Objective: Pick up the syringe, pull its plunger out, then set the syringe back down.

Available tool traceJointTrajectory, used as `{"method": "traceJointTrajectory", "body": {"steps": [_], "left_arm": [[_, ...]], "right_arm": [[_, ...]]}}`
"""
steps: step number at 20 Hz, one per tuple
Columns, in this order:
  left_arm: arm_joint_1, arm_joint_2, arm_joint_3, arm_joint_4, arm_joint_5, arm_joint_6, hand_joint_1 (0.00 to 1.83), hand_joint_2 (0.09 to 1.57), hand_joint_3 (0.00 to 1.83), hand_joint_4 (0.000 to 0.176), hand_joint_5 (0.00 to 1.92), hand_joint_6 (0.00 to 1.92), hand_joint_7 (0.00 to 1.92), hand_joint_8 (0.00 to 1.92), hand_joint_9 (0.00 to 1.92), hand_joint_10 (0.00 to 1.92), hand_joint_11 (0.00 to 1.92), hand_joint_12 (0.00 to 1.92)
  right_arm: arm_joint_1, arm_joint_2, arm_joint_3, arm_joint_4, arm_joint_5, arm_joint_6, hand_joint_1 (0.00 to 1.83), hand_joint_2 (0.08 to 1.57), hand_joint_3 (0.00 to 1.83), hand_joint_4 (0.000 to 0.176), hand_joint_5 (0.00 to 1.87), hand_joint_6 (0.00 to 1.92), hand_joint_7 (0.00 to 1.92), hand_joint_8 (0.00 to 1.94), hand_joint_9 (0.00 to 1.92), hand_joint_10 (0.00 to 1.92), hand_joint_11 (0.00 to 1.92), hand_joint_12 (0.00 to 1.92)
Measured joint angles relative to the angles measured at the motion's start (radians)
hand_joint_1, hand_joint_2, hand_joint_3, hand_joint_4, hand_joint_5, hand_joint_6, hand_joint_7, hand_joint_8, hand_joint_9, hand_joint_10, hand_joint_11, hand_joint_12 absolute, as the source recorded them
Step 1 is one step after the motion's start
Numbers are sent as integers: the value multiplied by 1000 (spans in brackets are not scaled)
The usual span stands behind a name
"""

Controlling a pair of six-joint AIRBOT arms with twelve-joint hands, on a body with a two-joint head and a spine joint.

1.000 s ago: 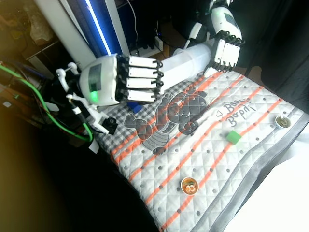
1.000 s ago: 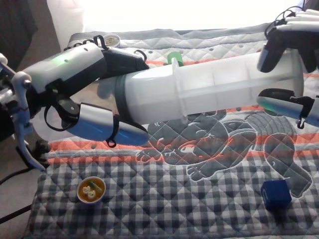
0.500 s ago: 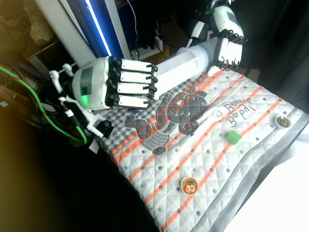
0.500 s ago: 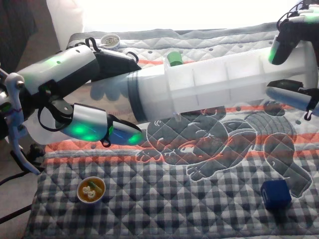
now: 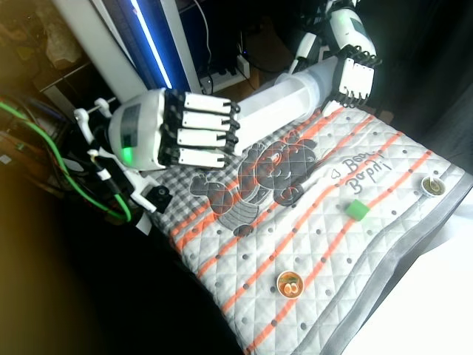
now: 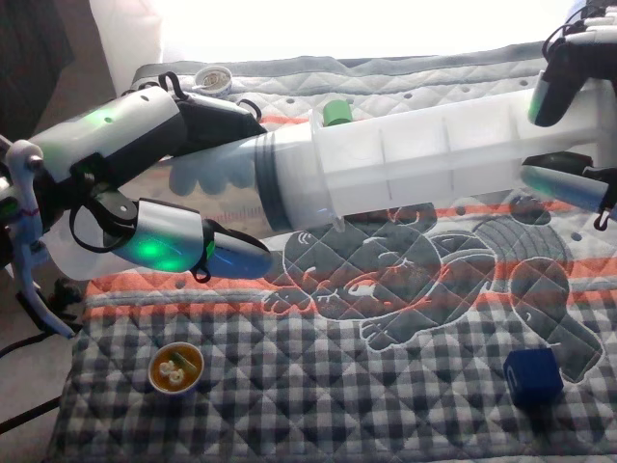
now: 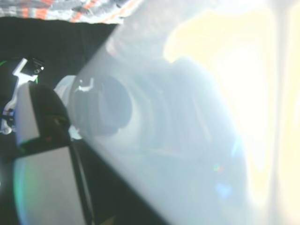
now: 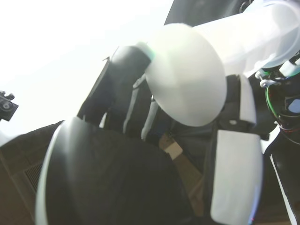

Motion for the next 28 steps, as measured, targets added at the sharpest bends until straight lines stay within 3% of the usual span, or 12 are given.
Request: {"method": "traceJointTrajectory", "body": {"steps": [3, 4, 5, 8, 9, 10, 11, 13, 14, 17, 19, 28], "left_arm": [[0, 0, 0, -31, 7, -23, 1177, 1217, 1, 0, 837, 1118, 754, 1492, 657, 1573, 605, 1921], [0, 0, 4, -50, 16, -27, 1174, 1220, 2, 0, 833, 1131, 748, 1493, 650, 1567, 610, 1921], [0, 0, 12, -56, 26, -26, 1172, 1221, 2, 0, 842, 1133, 731, 1498, 659, 1565, 631, 1921], [0, 0, 13, -60, 31, -27, 1173, 1213, 0, 0, 844, 1145, 760, 1438, 687, 1525, 675, 1892], [0, -2, 14, -54, 29, -27, 1171, 1208, 0, 0, 842, 1163, 776, 1398, 720, 1464, 716, 1841], [0, -5, 16, -54, 25, -28, 1171, 1208, 0, 0, 842, 1163, 776, 1398, 720, 1464, 716, 1841], [-8, -20, 34, -53, 4, -28, 1175, 1207, 0, 0, 868, 1129, 755, 1431, 648, 1520, 582, 1898], [-40, -48, 71, -41, -58, -26, 1161, 1221, 2, 0, 841, 1188, 731, 1439, 537, 1516, 356, 1916], [-79, -90, 114, -19, -118, -23, 1186, 1200, 0, 0, 903, 1187, 738, 1312, 499, 1312, 125, 1913], [-138, -193, 174, -57, -223, 137, 1210, 1173, 0, 0, 963, 1106, 769, 1256, 553, 1264, 295, 1845], [-142, -261, 212, -40, -335, 160, 1242, 1160, 2, 0, 987, 776, 834, 1461, 540, 1706, 393, 1920], [-148, -346, 324, -26, -475, 157, 1220, 1148, 2, 0, 1001, 1034, 828, 1165, 693, 952, 446, 1537]], "right_arm": [[0, 0, 0, 29, 2, -19, 1028, 851, 0, 17, 49, 162, 49, 54, 25, 205, 4, 1470], [-1, 2, 1, 54, 2, -22, 1013, 787, 0, 98, 14, 38, 9, 10, 4, 40, 0, 1305], [-1, 4, 3, 83, 1, -23, 1072, 697, 0, 135, 2, 7, 1, 1, 0, 7, 0, 1225], [-1, 11, 5, 76, 5, -24, 1001, 705, 0, 113, 0, 0, 0, 0, 0, 0, 0, 1209], [-1, 8, 4, 60, 5, -24, 912, 735, 4, 69, 0, 0, 0, 0, 0, 0, 0, 1355], [-1, 8, 2, 58, 4, -23, 912, 735, 4, 69, 0, 0, 0, 0, 0, 0, 0, 1355], [-1, 8, 2, 55, 5, -23, 629, 866, 39, 0, 0, 0, 0, 0, 0, 0, 0, 1510], [-1, 8, 2, 62, 5, -21, 657, 872, 30, 12, 0, 0, 0, 0, 0, 0, 0, 1481], [-1, 8, 2, 67, 8, -21, 634, 852, 9, 48, 0, 0, 0, 0, 0, 0, 0, 1385], [-1, 8, 2, 61, 18, -19, 691, 886, 9, 46, 0, 0, 0, 0, 0, 0, 0, 1174], [-1, 8, 6, 64, 19, -17, 652, 924, 13, 44, 2, 0, 0, 0, 0, 0, 0, 1128], [-1, 8, 7, 59, 20, -14, 756, 907, 0, 61, 132, 13, 92, 5, 79, 24, 0, 1049]]}}
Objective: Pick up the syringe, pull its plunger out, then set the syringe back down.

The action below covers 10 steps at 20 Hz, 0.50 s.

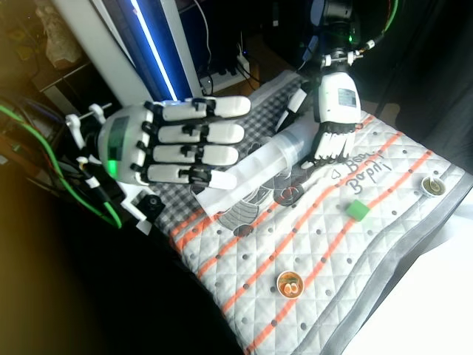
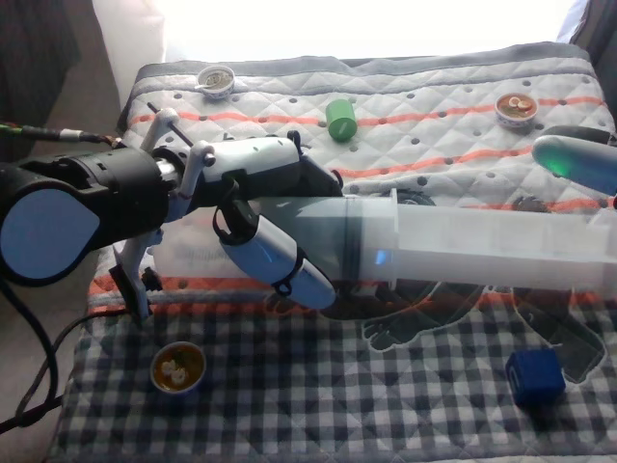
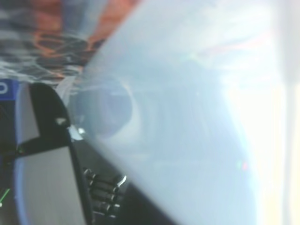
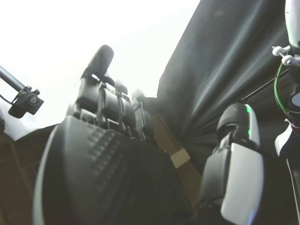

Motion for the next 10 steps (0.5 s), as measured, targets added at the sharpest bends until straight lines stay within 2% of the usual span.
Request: {"method": "traceJointTrajectory", "body": {"steps": [1, 2, 3, 4, 5, 6, 7, 8, 9, 10], "left_arm": [[0, 0, 0, -1, 1, 0, 1220, 1148, 2, 0, 1001, 1034, 828, 1165, 693, 952, 446, 1537], [0, 0, 1, 0, 1, 0, 1205, 1175, 0, 0, 966, 1077, 761, 1264, 576, 1024, 384, 1624], [0, -4, 1, 1, 3, 0, 1026, 1102, 0, 0, 729, 589, 648, 443, 401, 847, 160, 1591], [0, -4, 1, -1, 6, 0, 937, 1077, 0, 0, 643, 324, 582, 209, 315, 677, 31, 1568], [3, -4, 0, -19, 20, -7, 885, 1047, 0, 0, 571, 182, 519, 81, 269, 540, 5, 1465], [7, -1, -6, -30, 32, -7, 771, 1017, 0, 0, 367, 60, 330, 16, 130, 394, 0, 1137], [11, 5, -15, -41, 39, -7, 771, 1017, 0, 0, 367, 60, 330, 16, 130, 394, 0, 1137], [22, 18, -34, -49, 50, -4, 641, 924, 0, 107, 21, 1, 17, 0, 4, 24, 0, 563], [27, 33, -53, -61, 61, -5, 657, 853, 0, 162, 3, 0, 3, 0, 0, 4, 0, 280], [35, 48, -72, -70, 74, -8, 682, 832, 0, 173, 0, 0, 0, 0, 0, 0, 0, 55]], "right_arm": [[0, 0, 0, 2, 0, 0, 756, 907, 0, 61, 132, 13, 92, 5, 79, 24, 0, 1049], [0, 0, 0, 5, 0, 0, 776, 911, 0, 57, 148, 13, 103, 4, 89, 25, 0, 1091], [0, 0, 0, 8, 0, 0, 781, 903, 0, 56, 160, 12, 106, 2, 102, 28, 0, 1149], [0, 0, 0, 6, 0, 0, 787, 898, 0, 59, 165, 13, 104, 1, 104, 28, 0, 1159], [0, 0, 0, 1, 0, 1, 810, 912, 0, 47, 156, 9, 91, 0, 90, 22, 0, 1161], [0, 0, 0, 0, 0, 1, 816, 921, 4, 52, 164, 12, 95, 2, 100, 27, 0, 1162], [0, 0, 0, -1, 0, 2, 816, 921, 4, 52, 164, 12, 95, 2, 100, 27, 0, 1162], [-2, 0, 0, 2, 0, 2, 792, 911, 0, 59, 168, 9, 106, 3, 104, 25, 0, 1131], [-11, 0, 0, 8, 8, 2, 764, 905, 0, 64, 156, 3, 90, 0, 82, 14, 0, 1086], [-11, 0, 0, 10, 6, 2, 760, 905, 0, 71, 147, 0, 57, 0, 61, 4, 0, 1074]]}}
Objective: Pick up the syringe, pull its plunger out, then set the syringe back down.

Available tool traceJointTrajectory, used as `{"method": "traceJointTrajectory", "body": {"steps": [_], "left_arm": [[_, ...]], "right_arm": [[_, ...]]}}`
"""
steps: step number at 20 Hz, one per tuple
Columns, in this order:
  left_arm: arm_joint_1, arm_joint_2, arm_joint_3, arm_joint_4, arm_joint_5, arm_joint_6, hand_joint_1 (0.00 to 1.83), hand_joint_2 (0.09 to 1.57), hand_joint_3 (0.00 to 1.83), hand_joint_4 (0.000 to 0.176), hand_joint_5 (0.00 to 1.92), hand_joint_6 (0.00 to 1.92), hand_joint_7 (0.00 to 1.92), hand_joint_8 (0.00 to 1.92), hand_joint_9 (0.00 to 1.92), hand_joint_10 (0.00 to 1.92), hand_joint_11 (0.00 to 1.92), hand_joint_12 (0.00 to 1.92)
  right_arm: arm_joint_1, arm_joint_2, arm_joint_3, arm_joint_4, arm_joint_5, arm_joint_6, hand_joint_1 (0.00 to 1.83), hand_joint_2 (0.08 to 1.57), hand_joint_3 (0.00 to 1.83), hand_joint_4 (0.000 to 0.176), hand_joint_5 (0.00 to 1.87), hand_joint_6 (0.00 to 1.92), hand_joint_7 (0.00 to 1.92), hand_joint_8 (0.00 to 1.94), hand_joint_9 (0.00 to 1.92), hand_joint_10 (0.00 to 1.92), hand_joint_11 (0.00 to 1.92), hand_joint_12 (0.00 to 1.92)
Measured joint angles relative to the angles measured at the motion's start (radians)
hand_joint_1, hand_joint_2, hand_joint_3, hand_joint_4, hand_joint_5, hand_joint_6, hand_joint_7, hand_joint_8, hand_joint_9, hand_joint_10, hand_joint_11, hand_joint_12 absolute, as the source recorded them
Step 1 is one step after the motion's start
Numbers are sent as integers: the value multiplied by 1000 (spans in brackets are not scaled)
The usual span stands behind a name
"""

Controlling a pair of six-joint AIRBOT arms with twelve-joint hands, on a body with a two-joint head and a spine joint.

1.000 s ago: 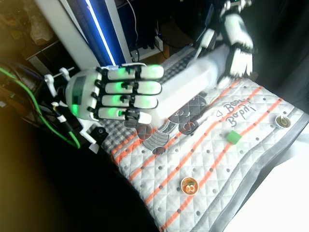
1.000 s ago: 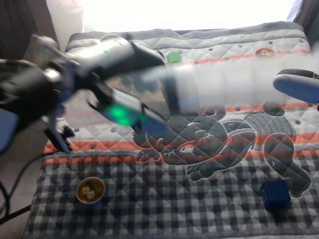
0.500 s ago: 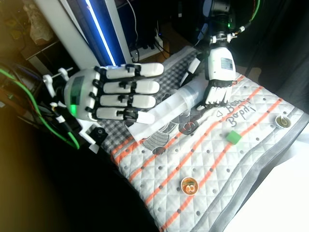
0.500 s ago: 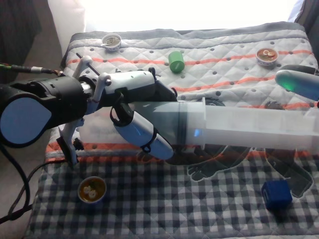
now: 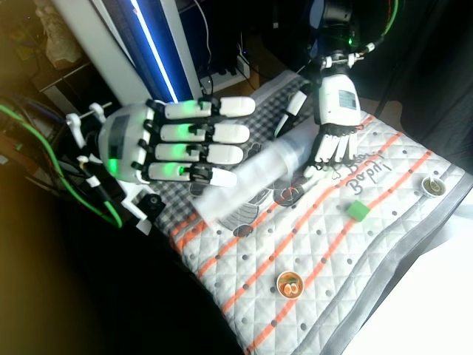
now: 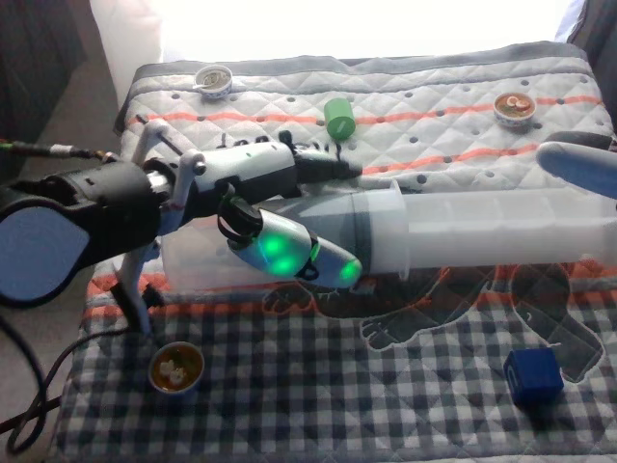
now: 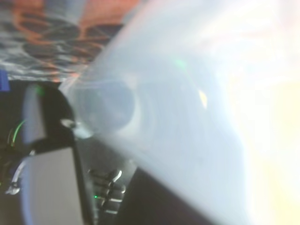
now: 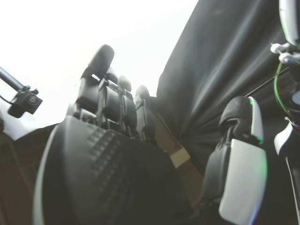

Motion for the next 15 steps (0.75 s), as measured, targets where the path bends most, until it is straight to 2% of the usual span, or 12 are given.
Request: {"method": "traceJointTrajectory", "body": {"steps": [3, 4, 5, 7, 8, 9, 10, 11, 12, 13, 14, 15], "left_arm": [[16, 70, -84, 31, 73, -39, 621, 805, 0, 176, 0, 0, 0, 0, 0, 0, 0, 0], [20, 90, -100, 71, 108, -111, 601, 792, 0, 168, 0, 0, 0, 0, 0, 0, 0, 0], [35, 119, -119, 114, 172, -230, 560, 803, 0, 125, 0, 0, 0, 0, 0, 0, 0, 0], [91, 194, -148, 184, 345, -490, 591, 916, 36, 108, 0, 0, 0, 0, 0, 0, 2, 1], [111, 222, -159, 191, 425, -561, 574, 988, 30, 98, 0, 0, 0, 0, 0, 0, 0, 341], [122, 244, -169, 192, 484, -587, 574, 988, 30, 98, 0, 0, 0, 0, 0, 0, 0, 341], [144, 286, -198, 182, 613, -611, 577, 1109, 10, 86, 117, 10, 123, 8, 142, 27, 0, 938], [157, 309, -224, 172, 706, -614, 522, 1163, 17, 87, 135, 10, 176, 15, 206, 37, 0, 1054], [181, 332, -258, 171, 835, -610, 570, 1173, 11, 70, 159, 14, 216, 17, 265, 48, 0, 1167], [200, 348, -292, 173, 946, -583, 532, 1228, 16, 44, 143, 4, 248, 14, 321, 51, 0, 1246], [209, 354, -313, 180, 1021, -563, 534, 1237, 7, 16, 122, 0, 270, 9, 365, 45, 47, 1223], [219, 362, -325, 184, 1080, -552, 575, 1259, 5, 12, 56, 0, 315, 10, 447, 46, 164, 1120]], "right_arm": [[-5, 0, -5, -3, 29, 0, 717, 895, 0, 91, 39, 0, 0, 0, 0, 0, 0, 966], [-9, 0, -8, -5, 40, 1, 661, 894, 0, 82, 38, 1, 0, 0, 0, 0, 0, 968], [-14, 0, -14, -7, 53, 1, 623, 888, 0, 73, 15, 0, 0, 0, 16, 7, 0, 969], [-15, 12, -20, -8, 81, 2, 679, 872, 0, 81, 64, 17, 84, 20, 134, 50, 0, 1044], [-23, 24, -20, -7, 98, -5, 632, 933, 11, 72, 90, 20, 122, 16, 178, 58, 0, 1080], [-26, 43, -30, -6, 105, -13, 632, 933, 11, 72, 90, 20, 122, 16, 178, 58, 0, 1080], [-32, 78, -47, -7, 119, -41, 565, 1050, 26, 37, 98, 13, 154, 8, 271, 73, 0, 1146], [-31, 93, -59, -4, 141, -51, 617, 1079, 23, 60, 160, 34, 179, 11, 285, 70, 0, 1074], [-18, 113, -82, 3, 155, -105, 665, 1071, 14, 103, 234, 63, 255, 37, 319, 80, 0, 1056], [-7, 122, -94, -3, 159, -140, 732, 1070, 4, 108, 331, 107, 384, 44, 395, 79, 0, 1067], [-1, 131, -103, -11, 162, -156, 654, 1096, 10, 108, 240, 62, 354, 17, 399, 64, 0, 1110], [5, 140, -109, -23, 159, -172, 671, 1132, 16, 94, 278, 75, 359, 12, 386, 49, 0, 1153]]}}
